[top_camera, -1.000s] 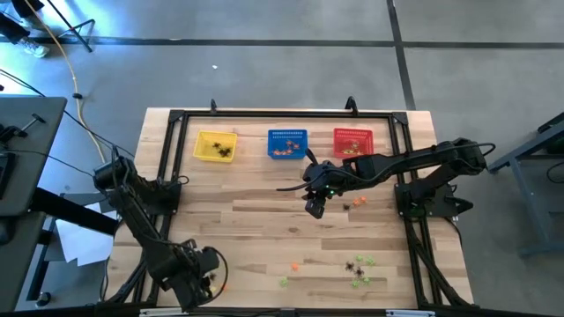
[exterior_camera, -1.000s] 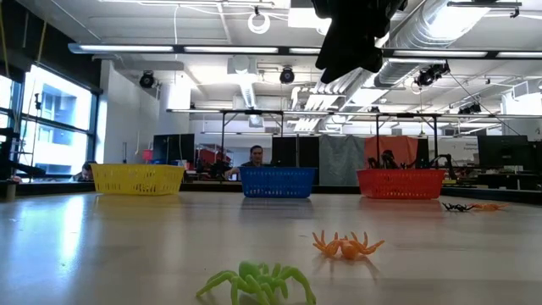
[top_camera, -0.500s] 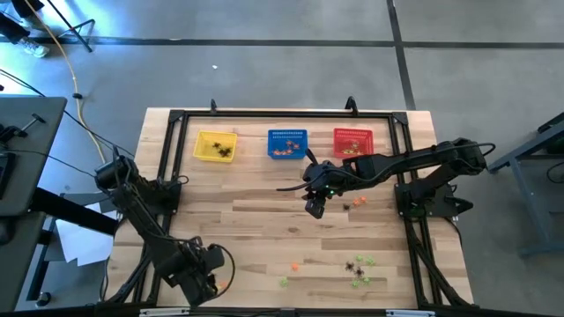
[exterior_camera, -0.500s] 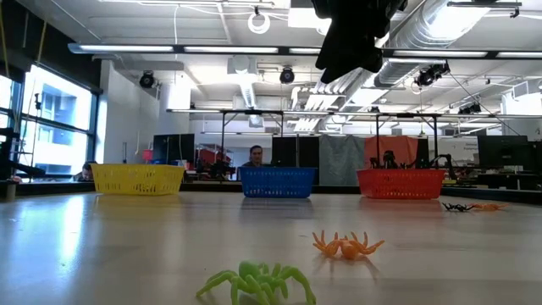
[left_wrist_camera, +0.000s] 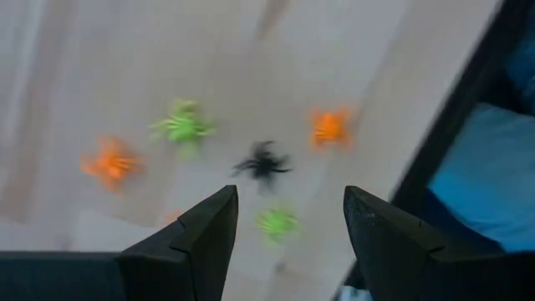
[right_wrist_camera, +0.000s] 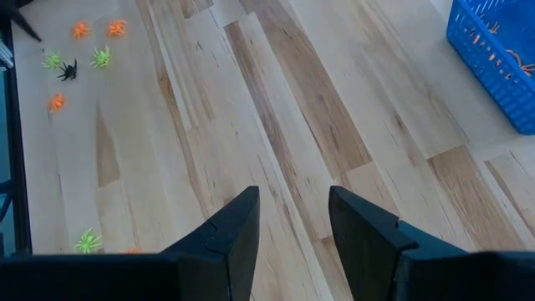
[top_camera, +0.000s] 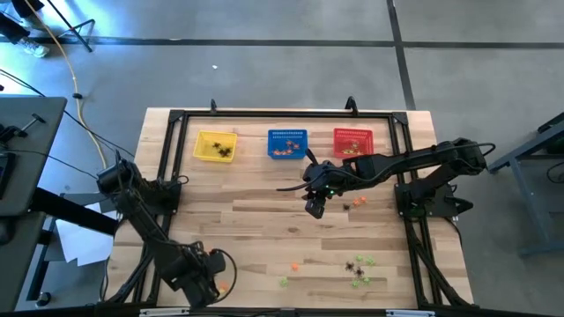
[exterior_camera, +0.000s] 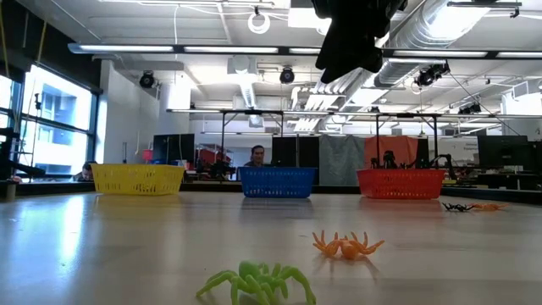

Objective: Sort Halloween decoration
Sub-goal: Put the black spider toy into the yellow basket

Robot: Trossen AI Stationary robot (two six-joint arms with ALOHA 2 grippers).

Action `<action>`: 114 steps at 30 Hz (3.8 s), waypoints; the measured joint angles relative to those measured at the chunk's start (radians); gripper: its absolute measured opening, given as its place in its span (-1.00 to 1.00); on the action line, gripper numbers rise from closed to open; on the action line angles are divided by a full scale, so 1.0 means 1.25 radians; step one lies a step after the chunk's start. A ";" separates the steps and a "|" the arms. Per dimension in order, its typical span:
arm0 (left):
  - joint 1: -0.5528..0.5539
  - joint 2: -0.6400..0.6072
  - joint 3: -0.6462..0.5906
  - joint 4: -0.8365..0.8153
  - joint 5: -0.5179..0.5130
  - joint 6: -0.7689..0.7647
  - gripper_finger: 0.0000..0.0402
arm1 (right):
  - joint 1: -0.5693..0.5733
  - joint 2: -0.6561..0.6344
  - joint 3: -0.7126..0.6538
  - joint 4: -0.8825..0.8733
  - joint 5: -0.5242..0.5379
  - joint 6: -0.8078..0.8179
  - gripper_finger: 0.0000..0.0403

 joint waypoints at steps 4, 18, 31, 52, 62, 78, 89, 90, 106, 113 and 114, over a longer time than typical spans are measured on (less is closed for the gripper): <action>-0.006 0.012 0.000 0.049 -0.002 -0.038 0.03 | 0.000 0.000 0.000 0.000 0.000 0.000 -0.29; 0.002 0.106 0.000 0.010 -0.015 -0.102 0.03 | 0.000 0.000 0.000 0.000 0.000 0.000 -0.29; 0.002 0.125 -0.001 0.031 -0.017 -0.155 0.03 | 0.000 0.000 0.000 0.000 0.000 0.000 -0.29; -0.005 0.164 0.001 0.022 -0.016 -0.196 -0.33 | 0.000 0.000 0.000 0.000 0.000 0.000 -0.29; -0.004 0.164 0.000 0.008 -0.020 -0.188 -0.96 | 0.000 0.000 0.000 0.000 0.000 0.000 -0.29; -0.008 0.169 0.113 -0.160 -0.039 -0.173 -0.99 | 0.000 0.000 0.000 0.000 0.000 0.000 -0.29; -0.008 0.168 0.251 -0.392 -0.072 -0.167 -1.00 | 0.000 0.000 0.000 0.000 0.000 0.000 -0.29; -0.008 0.168 0.259 -0.413 -0.075 -0.167 -1.00 | 0.000 0.000 0.000 0.000 0.000 0.000 -0.29; 0.209 0.119 0.273 -0.546 -0.262 0.127 -1.00 | 0.000 0.000 0.000 0.000 0.000 0.000 -0.29; 0.368 0.054 0.273 -0.546 -0.368 0.317 -1.00 | 0.000 0.000 0.000 0.000 0.000 0.000 -0.29; 0.393 0.044 0.273 -0.547 -0.382 0.346 -1.00 | 0.000 0.000 0.000 0.000 0.000 0.000 -0.29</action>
